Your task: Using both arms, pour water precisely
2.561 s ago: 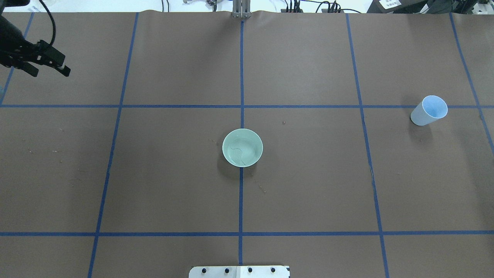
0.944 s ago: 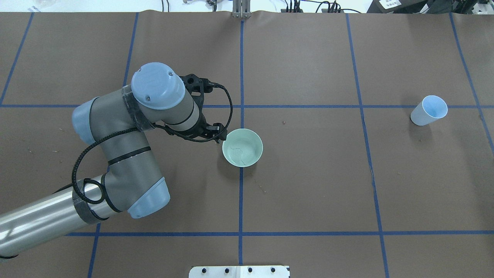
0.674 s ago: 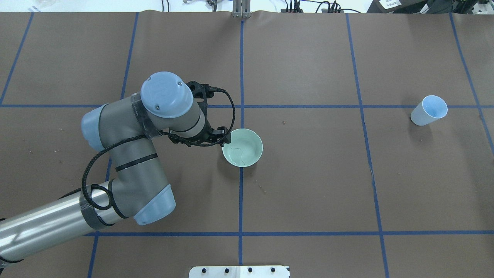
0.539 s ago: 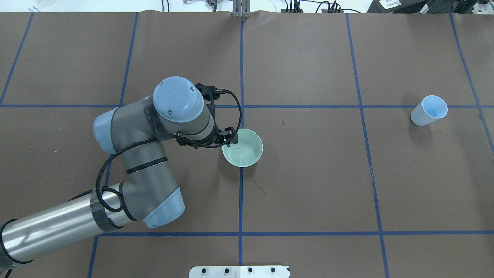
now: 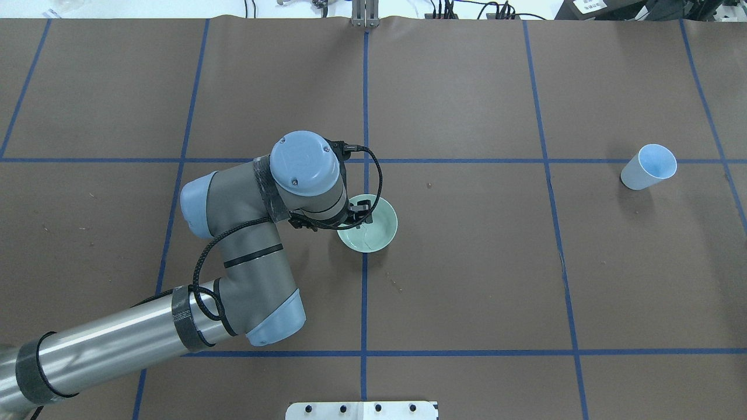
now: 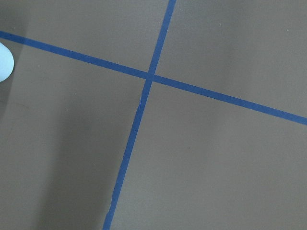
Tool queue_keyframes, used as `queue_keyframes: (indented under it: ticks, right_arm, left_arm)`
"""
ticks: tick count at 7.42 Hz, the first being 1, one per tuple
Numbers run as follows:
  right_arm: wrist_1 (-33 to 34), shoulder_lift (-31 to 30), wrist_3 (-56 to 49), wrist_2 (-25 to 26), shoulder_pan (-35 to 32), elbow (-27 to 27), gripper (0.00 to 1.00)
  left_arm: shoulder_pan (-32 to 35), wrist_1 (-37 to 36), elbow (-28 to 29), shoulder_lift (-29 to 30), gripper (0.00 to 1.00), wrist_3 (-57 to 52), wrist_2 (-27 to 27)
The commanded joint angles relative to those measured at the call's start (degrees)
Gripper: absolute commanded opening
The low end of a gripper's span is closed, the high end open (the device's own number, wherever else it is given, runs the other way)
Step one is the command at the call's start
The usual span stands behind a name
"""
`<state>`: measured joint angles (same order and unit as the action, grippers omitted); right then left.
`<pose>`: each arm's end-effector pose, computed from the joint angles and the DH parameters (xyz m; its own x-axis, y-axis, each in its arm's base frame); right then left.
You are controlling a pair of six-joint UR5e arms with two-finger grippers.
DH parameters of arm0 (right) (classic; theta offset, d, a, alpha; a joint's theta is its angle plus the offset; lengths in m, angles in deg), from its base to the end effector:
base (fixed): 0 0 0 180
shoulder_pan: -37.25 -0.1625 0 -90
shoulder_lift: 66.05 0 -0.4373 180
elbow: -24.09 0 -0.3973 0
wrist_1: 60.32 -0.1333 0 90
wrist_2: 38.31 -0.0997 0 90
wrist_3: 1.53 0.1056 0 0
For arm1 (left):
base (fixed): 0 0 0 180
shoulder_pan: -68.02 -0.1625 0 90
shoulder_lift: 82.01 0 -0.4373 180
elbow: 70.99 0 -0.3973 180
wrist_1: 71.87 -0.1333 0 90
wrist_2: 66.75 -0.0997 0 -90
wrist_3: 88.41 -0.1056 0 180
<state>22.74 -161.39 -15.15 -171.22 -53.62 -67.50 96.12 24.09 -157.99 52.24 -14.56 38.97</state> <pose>0.0684 -0.4586 0.6956 0.7159 -0.2611 0.6476 0.1579 0.9640 0.2142 0.6089 -0.4438 0.2097 0.6529 -0.0451 -0.7561 0.1004 0.9946 0.0273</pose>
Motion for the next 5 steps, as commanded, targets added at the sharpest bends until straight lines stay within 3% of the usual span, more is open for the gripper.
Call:
queue_keyframes:
  ticks: [1,2,3,4,5]
  right_arm:
    - [0.0,0.0,0.0,0.3,0.0,0.1,1.0]
    - [0.0,0.0,0.0,0.3,0.0,0.1,1.0]
    - [0.0,0.0,0.0,0.4,0.0,0.1,1.0]
    - [0.0,0.0,0.0,0.4,0.0,0.1,1.0]
    - [0.0,0.0,0.0,0.4,0.0,0.1,1.0]
  left_arm:
    - [-0.1,3.6,3.1,0.0,0.75,-0.3,-0.1]
    - [-0.1,3.9,3.1,0.1,0.55,-0.9,0.0]
    - [0.1,3.8,2.8,0.2,0.22,-2.0,0.1]
    - [0.1,3.8,2.5,0.2,0.0,-2.1,0.2]
    - [0.1,3.7,2.2,0.2,0.0,-3.3,0.4]
